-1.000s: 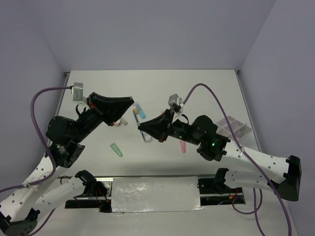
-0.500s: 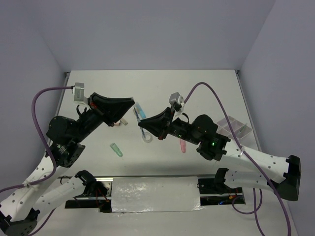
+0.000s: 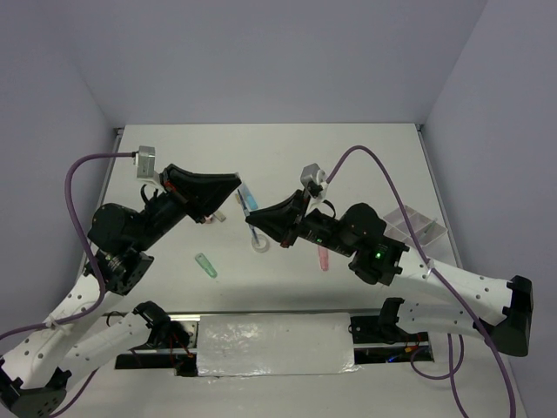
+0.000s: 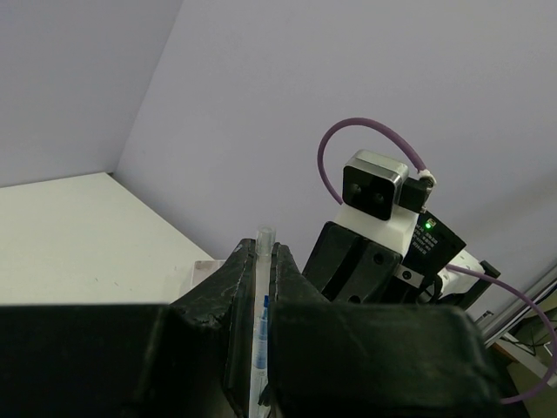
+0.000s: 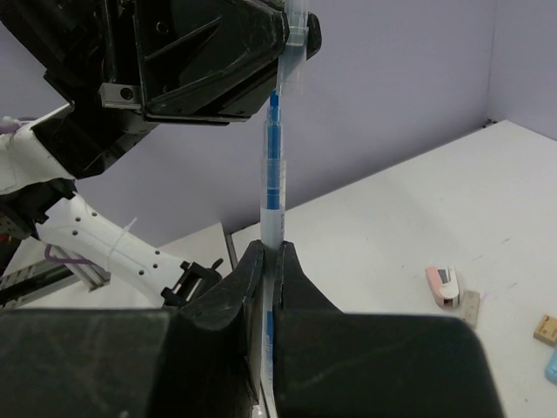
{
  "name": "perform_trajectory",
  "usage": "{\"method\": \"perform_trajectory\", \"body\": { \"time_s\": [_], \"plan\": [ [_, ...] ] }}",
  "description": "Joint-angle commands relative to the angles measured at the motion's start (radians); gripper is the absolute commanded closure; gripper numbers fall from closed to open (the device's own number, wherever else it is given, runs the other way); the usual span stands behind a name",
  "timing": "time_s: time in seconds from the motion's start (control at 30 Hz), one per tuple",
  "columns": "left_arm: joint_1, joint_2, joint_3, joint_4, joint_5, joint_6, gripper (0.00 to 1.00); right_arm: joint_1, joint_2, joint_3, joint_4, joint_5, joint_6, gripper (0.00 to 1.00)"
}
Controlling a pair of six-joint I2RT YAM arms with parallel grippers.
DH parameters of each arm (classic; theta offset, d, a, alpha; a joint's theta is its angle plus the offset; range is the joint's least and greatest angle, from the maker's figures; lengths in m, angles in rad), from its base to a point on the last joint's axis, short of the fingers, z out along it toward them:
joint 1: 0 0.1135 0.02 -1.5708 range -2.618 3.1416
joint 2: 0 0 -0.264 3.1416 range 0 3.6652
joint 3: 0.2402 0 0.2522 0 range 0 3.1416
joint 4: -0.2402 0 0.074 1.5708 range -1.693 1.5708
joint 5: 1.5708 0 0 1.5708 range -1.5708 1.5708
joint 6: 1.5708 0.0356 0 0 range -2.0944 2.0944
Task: Sort the stationery into containers
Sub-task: Close the pen cap on the pen.
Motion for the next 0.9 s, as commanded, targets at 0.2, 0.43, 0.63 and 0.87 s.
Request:
{"method": "perform_trajectory", "body": {
  "time_s": [0.2,0.43,0.63,0.87],
  "plan": [
    [-0.004,-0.020,0.008,0.045,-0.018,0.008,1.00,0.007,-0.028,0.020,0.023,0.021,-0.014,1.00],
    [-0.002,-0.028,0.025,0.031,-0.039,0.014,1.00,0.009,-0.017,0.020,0.019,0.003,-0.008,1.00],
    [-0.003,-0.023,0.027,0.031,-0.028,0.011,1.00,0.009,-0.023,0.023,0.016,0.014,-0.012,1.00],
    [-0.003,-0.017,0.011,0.039,-0.015,0.002,1.00,0.009,-0.016,0.045,0.009,0.026,-0.019,1.00]
  ]
}}
